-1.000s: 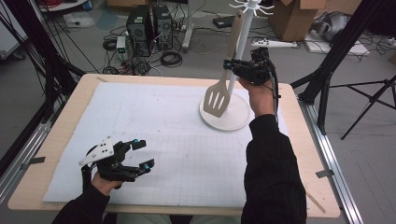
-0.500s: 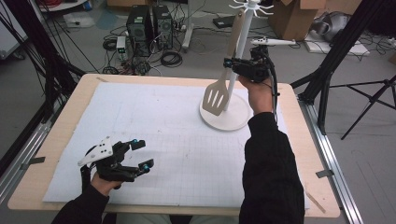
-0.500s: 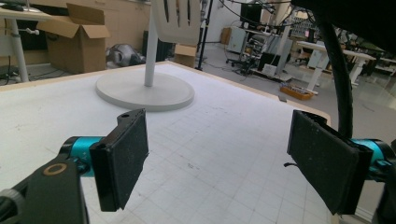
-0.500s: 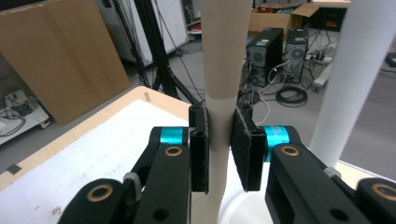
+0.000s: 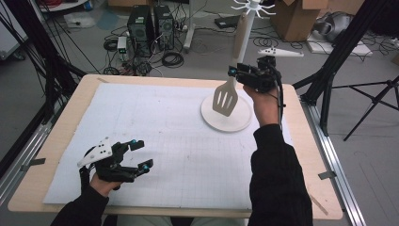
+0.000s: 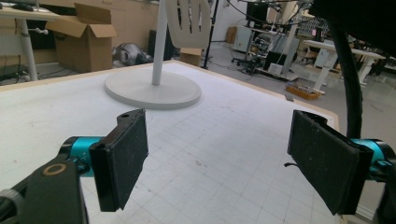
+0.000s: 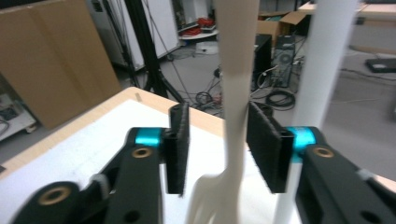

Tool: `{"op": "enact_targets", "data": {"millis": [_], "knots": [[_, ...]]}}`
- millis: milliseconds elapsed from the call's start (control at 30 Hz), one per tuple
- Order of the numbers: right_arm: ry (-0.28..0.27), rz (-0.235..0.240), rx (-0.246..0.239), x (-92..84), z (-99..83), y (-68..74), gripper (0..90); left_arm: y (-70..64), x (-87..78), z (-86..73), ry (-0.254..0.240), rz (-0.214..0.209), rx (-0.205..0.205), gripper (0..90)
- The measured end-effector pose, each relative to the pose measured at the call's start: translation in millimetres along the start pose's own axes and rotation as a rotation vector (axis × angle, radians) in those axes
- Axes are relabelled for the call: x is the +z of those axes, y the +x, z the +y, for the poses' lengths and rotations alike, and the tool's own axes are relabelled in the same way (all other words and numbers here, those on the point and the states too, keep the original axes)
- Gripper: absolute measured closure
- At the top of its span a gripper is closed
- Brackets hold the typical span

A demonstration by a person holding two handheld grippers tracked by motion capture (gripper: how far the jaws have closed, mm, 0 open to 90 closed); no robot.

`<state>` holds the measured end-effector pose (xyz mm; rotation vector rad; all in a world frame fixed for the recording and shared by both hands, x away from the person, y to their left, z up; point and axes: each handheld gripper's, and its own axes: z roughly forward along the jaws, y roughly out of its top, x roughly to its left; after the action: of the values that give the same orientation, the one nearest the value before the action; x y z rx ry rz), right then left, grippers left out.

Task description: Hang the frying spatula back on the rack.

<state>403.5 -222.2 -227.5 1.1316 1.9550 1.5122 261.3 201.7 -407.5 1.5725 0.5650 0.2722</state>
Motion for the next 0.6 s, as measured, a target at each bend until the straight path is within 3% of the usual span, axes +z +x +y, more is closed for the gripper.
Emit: {"op": "enact_targets", "data": {"millis": [100,267,400,600], "knots": [[-0.003,-0.014,-0.020,-8.6,-13.3,0.3,48.4,2.4,-0.7,-0.4,0.010,0.009,0.003,20.4],[0.026,-0.042,-0.052,-24.1,-50.8,-0.2,34.9,4.0,-0.9,-0.8,0.012,0.024,-0.003,20.2],[0.006,-0.003,-0.070,-38.0,-84.5,0.3,27.1,5.9,-1.1,-1.4,0.013,0.033,-0.004,20.2],[0.008,-0.006,-0.107,-54.4,-134.2,3.2,17.6,8.9,-1.2,-0.6,0.026,0.044,-0.001,19.7]]}}
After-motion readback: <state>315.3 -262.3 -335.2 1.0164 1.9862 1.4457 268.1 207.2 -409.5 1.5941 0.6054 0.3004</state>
